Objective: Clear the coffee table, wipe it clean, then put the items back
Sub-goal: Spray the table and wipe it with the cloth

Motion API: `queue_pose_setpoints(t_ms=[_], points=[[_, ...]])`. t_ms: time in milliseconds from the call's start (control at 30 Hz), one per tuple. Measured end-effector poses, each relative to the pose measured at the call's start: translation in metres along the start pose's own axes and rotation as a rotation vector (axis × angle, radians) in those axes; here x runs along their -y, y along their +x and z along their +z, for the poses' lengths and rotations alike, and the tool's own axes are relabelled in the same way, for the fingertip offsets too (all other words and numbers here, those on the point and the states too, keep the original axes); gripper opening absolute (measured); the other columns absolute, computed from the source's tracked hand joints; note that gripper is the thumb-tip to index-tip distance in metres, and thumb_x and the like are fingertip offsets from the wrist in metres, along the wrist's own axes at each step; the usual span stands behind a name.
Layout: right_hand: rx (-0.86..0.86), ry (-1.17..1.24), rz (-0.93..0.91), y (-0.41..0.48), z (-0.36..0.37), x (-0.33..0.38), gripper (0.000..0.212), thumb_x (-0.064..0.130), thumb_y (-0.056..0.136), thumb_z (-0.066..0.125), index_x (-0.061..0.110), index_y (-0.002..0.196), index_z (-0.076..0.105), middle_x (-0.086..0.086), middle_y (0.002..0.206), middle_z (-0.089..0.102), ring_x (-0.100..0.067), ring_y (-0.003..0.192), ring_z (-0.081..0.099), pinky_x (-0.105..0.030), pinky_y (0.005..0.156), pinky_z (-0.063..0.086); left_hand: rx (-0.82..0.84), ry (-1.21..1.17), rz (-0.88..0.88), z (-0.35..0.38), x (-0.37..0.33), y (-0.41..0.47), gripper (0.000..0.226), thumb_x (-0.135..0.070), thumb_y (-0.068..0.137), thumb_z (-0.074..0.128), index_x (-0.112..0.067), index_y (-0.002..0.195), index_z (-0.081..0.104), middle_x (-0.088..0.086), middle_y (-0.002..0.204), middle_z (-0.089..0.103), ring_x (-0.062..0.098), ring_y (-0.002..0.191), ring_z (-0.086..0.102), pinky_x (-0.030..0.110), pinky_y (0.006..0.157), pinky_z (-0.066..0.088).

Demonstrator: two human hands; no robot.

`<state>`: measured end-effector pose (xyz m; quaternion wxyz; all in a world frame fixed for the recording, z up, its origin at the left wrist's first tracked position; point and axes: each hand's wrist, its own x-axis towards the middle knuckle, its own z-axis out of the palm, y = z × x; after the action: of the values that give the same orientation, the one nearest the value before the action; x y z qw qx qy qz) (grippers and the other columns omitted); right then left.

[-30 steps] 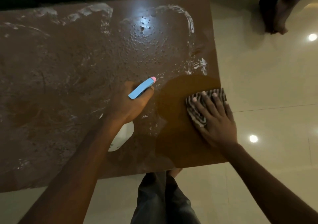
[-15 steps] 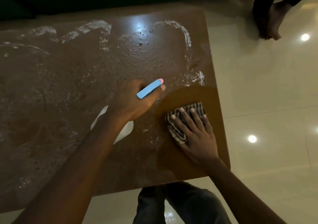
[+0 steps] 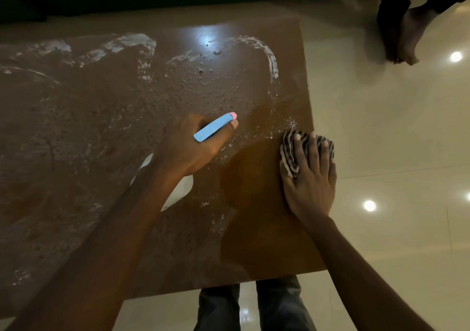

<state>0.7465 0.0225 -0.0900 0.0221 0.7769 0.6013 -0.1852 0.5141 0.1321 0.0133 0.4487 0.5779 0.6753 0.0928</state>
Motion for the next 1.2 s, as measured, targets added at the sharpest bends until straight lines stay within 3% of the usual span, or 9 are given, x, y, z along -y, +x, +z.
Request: queue_pose_setpoints(t_ms=[133,233,367,500,633,800,867,1033,1200], points=[[-0.024,0.008,0.011,0.065,-0.012,0.028,0.069,0.064,0.097,0.021,0.04,0.157,-0.002,0.004,0.168,-0.003,-0.022,0.154,-0.009,-0.048,0.123,0.004,-0.082,-0.138,0.0,-0.005,0.0,0.002,0.044,-0.057,0.087,0.057,-0.015,0.077,0.065,0.015,0.075,0.067,0.031,0.066,0.065,0.038,0.058,0.055],[-0.048,-0.011,-0.061,0.097,-0.013,0.064,0.069,0.062,0.098,0.028,0.037,0.158,0.004,0.001,0.168,0.0,-0.025,0.154,-0.005,-0.051,0.123,0.002,-0.133,-0.193,0.02,-0.006,0.002,0.003,0.047,-0.053,0.089,0.057,-0.009,0.079,0.066,0.021,0.076,0.066,0.036,0.069,0.063,0.036,0.052,0.052],[0.037,-0.094,-0.436,0.073,0.001,0.088,0.068,0.061,0.099,0.03,0.036,0.159,0.008,0.002,0.168,0.003,-0.024,0.154,-0.002,-0.05,0.123,0.002,-0.15,-0.223,0.056,-0.01,0.001,0.003,0.057,-0.054,0.089,0.055,0.001,0.08,0.065,0.029,0.074,0.06,0.042,0.066,0.058,0.043,0.049,0.046],[0.129,-0.193,-0.684,0.03,0.004,0.037,0.07,0.065,0.098,0.026,0.038,0.159,0.006,0.005,0.168,0.002,-0.021,0.154,-0.003,-0.051,0.123,0.006,-0.147,-0.208,-0.001,-0.013,0.0,0.003,0.056,-0.053,0.089,0.055,0.002,0.081,0.064,0.029,0.079,0.063,0.035,0.065,0.056,0.039,0.052,0.048],[0.11,-0.19,-0.491,0.052,-0.016,-0.007,0.067,0.068,0.098,0.012,0.04,0.158,0.002,0.006,0.167,0.003,-0.021,0.154,-0.001,-0.052,0.122,0.012,-0.116,-0.21,-0.028,-0.015,0.003,0.009,0.053,-0.056,0.089,0.054,-0.007,0.072,0.062,0.022,0.069,0.061,0.031,0.055,0.054,0.028,0.048,0.045],[-0.016,-0.066,-0.129,0.108,-0.024,0.048,0.068,0.064,0.098,0.019,0.039,0.158,0.001,0.005,0.168,-0.002,-0.021,0.154,-0.007,-0.048,0.123,0.001,-0.143,-0.175,-0.069,-0.015,-0.001,0.017,0.052,-0.059,0.089,0.054,-0.011,0.074,0.064,0.02,0.075,0.065,0.037,0.068,0.063,0.044,0.058,0.055],[-0.013,-0.073,-0.185,0.106,-0.017,0.075,0.068,0.063,0.098,0.021,0.037,0.159,0.005,0.003,0.168,0.001,-0.023,0.154,-0.003,-0.048,0.122,-0.001,-0.158,-0.162,-0.075,-0.014,-0.004,0.02,0.053,-0.061,0.088,0.054,-0.011,0.076,0.065,0.02,0.077,0.066,0.037,0.071,0.064,0.047,0.061,0.055],[0.124,-0.163,-0.605,0.066,-0.005,0.06,0.068,0.064,0.099,0.026,0.039,0.158,0.003,0.008,0.167,0.0,-0.019,0.154,-0.004,-0.048,0.123,-0.001,-0.164,-0.133,-0.019,-0.015,-0.015,0.034,0.057,-0.06,0.089,0.053,-0.006,0.081,0.067,0.022,0.078,0.066,0.04,0.074,0.064,0.052,0.06,0.056],[0.093,-0.159,-0.476,0.066,-0.015,0.005,0.068,0.068,0.098,0.014,0.039,0.158,0.007,0.006,0.167,0.006,-0.02,0.154,0.0,-0.047,0.123,0.006,-0.111,-0.099,0.007,-0.014,-0.027,0.054,0.053,-0.063,0.088,0.053,-0.014,0.076,0.067,0.012,0.067,0.065,0.027,0.06,0.063,0.043,0.055,0.055]])
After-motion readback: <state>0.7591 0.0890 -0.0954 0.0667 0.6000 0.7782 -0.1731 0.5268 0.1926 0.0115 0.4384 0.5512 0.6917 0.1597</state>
